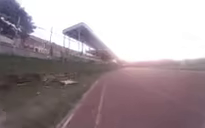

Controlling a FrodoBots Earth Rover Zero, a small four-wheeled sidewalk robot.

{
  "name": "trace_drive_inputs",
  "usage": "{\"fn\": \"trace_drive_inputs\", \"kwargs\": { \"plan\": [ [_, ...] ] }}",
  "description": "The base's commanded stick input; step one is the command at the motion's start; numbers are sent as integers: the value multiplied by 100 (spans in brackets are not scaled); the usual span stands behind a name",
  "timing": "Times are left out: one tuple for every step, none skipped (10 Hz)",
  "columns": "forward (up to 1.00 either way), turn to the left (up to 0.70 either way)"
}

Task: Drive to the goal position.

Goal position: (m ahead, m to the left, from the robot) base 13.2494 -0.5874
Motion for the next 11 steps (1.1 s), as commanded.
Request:
{"fn": "trace_drive_inputs", "kwargs": {
  "plan": [
    [70, -35],
    [70, -35],
    [70, -35],
    [70, -23],
    [70, 0],
    [70, 0],
    [70, 0],
    [70, 0],
    [70, 0],
    [70, 0],
    [70, 0]
  ]
}}
